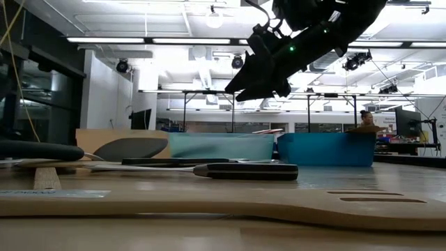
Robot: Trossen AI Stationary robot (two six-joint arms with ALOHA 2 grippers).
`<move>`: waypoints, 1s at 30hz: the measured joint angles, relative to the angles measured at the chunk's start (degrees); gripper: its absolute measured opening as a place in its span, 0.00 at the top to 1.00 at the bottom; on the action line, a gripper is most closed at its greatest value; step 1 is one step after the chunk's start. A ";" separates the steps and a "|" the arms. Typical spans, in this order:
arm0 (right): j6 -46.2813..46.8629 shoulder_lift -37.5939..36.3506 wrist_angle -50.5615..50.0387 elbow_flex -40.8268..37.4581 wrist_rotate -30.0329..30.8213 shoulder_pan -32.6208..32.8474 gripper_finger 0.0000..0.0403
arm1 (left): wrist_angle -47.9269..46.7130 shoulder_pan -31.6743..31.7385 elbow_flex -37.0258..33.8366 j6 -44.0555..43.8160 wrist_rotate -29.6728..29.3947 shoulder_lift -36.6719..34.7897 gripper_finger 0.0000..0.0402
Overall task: Pick & Place Kitchen Items
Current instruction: Put the black knife into the orange bin
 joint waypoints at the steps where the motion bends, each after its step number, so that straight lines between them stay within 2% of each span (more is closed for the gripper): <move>1: 0.03 0.00 0.00 0.00 -0.02 0.00 0.32 | 0.39 0.00 0.00 -0.02 0.02 0.62 0.39; 9: 0.08 0.00 0.00 0.00 0.00 0.00 0.32 | 1.95 0.00 0.15 -0.05 0.61 3.72 0.42; 25: 0.28 0.00 0.00 0.00 0.00 0.01 0.32 | 3.00 0.04 0.11 2.81 1.53 4.00 0.81; 30: 0.30 0.00 0.00 0.00 -0.02 0.07 0.32 | 2.75 0.04 0.21 4.70 1.68 3.99 0.82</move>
